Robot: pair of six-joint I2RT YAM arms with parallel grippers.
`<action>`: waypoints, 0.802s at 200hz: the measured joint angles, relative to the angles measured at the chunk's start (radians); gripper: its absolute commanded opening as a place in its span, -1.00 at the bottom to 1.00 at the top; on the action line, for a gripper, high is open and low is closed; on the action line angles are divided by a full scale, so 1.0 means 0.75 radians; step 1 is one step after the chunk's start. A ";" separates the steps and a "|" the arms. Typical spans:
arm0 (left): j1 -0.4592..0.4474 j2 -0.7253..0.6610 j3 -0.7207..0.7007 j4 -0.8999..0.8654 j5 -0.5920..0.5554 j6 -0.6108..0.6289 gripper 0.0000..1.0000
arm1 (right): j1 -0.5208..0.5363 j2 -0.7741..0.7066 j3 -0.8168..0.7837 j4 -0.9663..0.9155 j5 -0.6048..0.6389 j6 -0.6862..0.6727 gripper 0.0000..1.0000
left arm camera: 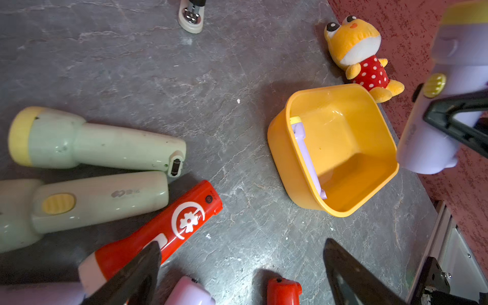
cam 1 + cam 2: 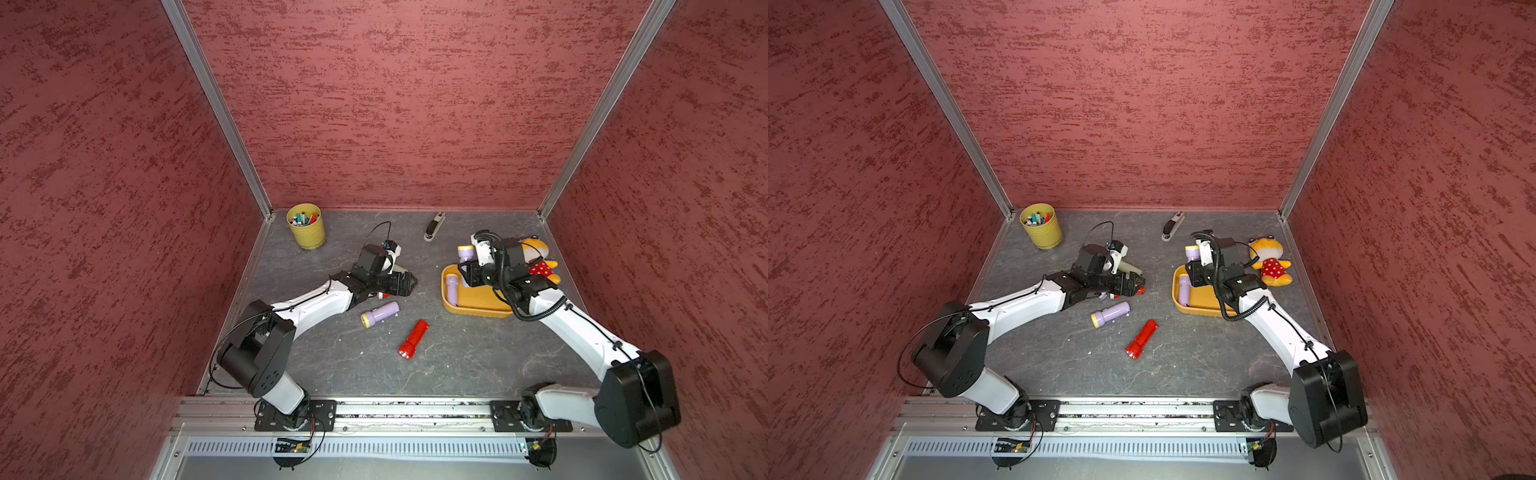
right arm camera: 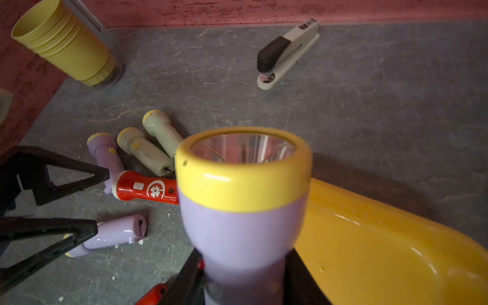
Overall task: Put the flashlights into the storage boxes
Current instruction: Place the flashlight at the storage box.
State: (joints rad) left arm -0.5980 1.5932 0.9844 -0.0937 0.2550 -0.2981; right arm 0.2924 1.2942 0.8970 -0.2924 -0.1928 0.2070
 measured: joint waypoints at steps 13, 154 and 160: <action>-0.015 0.024 0.016 0.004 0.001 0.000 0.91 | -0.020 0.015 -0.033 -0.006 -0.014 0.087 -0.36; -0.033 0.041 0.037 0.037 0.008 0.000 0.92 | -0.106 0.364 -0.070 -0.017 -0.055 0.342 -0.30; -0.033 0.041 0.037 0.038 0.008 0.000 0.92 | -0.106 0.374 -0.065 -0.017 -0.061 0.342 -0.29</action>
State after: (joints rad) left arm -0.6228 1.6241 1.0122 -0.0654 0.2607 -0.2981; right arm 0.2131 1.5745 0.8486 -0.3054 -0.2386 0.4637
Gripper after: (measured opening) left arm 0.957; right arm 0.398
